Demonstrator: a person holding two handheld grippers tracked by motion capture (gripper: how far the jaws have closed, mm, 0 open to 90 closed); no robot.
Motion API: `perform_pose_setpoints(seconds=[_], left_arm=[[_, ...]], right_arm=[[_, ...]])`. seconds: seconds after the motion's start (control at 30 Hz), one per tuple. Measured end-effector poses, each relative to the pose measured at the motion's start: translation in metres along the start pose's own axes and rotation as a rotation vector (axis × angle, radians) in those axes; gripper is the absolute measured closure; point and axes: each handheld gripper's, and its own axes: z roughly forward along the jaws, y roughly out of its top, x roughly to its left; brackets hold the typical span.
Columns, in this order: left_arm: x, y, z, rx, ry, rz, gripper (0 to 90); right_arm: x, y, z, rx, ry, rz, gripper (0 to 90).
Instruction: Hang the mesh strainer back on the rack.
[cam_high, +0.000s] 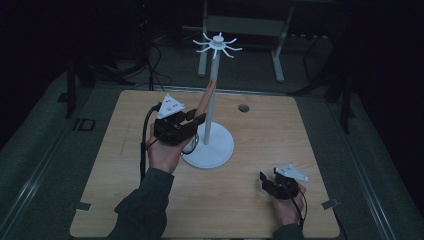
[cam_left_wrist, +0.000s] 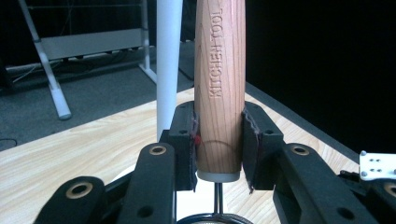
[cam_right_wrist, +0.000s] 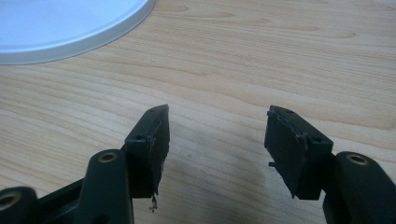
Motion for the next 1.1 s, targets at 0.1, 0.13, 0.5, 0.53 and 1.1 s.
perform_pose_setpoints(seconds=[0.1,0.13,0.5,0.53,1.1], left_arm=[[0.001,0.001,-0.001,-0.004,0.002,0.001,69.1],[0.001,0.002,-0.001,-0.008,0.004,0.001,69.1],[0.008,0.013,-0.009,-0.054,0.006,-0.034,69.1],[0.009,0.014,-0.01,-0.059,0.004,-0.036,69.1],[0.013,0.023,-0.013,-0.105,0.021,-0.069,69.1]], right_arm=[[0.0,0.0,0.0,0.0,0.0,0.001,39.9],[0.0,0.0,0.0,-0.001,0.0,0.001,39.9],[0.0,0.0,0.0,-0.001,-0.004,0.005,40.1],[0.0,0.0,0.0,-0.002,-0.005,0.004,40.1],[0.0,0.0,0.0,-0.003,-0.005,0.005,40.1]])
